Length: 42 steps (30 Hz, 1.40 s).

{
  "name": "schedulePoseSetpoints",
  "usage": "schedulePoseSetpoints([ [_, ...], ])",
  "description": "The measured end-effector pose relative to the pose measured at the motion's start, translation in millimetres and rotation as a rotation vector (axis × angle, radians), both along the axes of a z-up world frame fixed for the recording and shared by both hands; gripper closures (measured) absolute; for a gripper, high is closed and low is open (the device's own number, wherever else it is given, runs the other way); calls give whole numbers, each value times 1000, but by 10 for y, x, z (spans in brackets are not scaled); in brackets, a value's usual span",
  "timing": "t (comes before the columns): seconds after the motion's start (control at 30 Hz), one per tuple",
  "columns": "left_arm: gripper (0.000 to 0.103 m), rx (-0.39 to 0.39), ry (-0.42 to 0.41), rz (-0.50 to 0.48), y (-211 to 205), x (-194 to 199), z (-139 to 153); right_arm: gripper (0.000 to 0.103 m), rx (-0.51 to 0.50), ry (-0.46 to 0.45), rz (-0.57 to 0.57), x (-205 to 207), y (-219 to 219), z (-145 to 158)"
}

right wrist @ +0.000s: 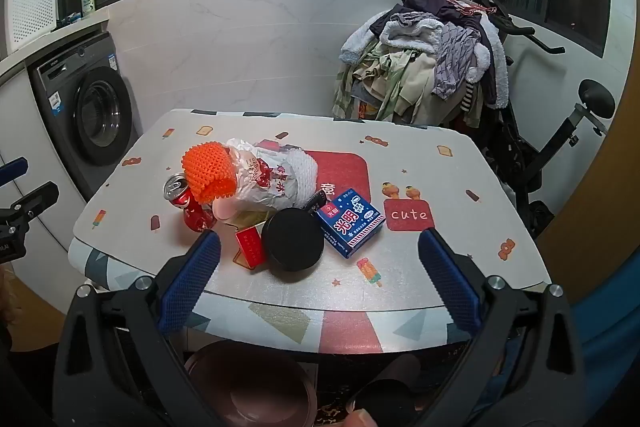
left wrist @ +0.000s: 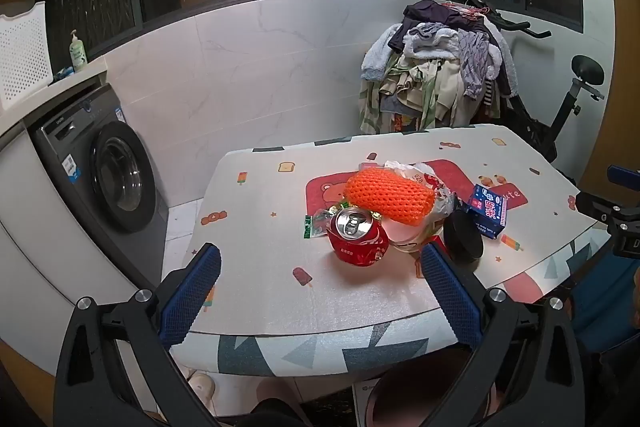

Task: Collect trash
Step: 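Move both tools toward the pile of trash on the table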

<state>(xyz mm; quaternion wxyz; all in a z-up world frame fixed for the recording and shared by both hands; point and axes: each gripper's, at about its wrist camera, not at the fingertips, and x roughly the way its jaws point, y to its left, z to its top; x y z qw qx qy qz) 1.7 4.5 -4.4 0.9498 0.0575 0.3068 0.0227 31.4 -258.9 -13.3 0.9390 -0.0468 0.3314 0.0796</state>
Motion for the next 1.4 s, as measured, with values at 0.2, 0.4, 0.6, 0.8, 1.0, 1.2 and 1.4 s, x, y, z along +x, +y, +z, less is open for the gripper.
schedulePoseSetpoints([
  [0.2, 5, -20, 2, -10, -17, 2, 0, 6, -7, -1, -4, -3, -13, -5],
  [0.4, 5, -139, 25, -81, 83, 41, -22, 6, -10, 15, -6, 16, -26, 7],
  [0.6, 5, -135, 36, -79, 100, 72, -94, 6, -27, 27, -17, 39, -12, -73],
  [0.8, 5, -102, 34, -86, 100, 100, -152, 6, -35, 26, -22, 56, 0, -90],
  [1.0, 5, -109, -17, -82, 184, 107, -148, 6, -36, 32, -25, 93, -25, -132],
  [1.2, 5, -107, -33, -78, 233, 149, -186, 5, -12, 34, -13, 122, -38, -177],
  [1.4, 5, -204, 76, -82, 308, 304, -373, 5, -24, 57, -15, 215, -38, -294],
])
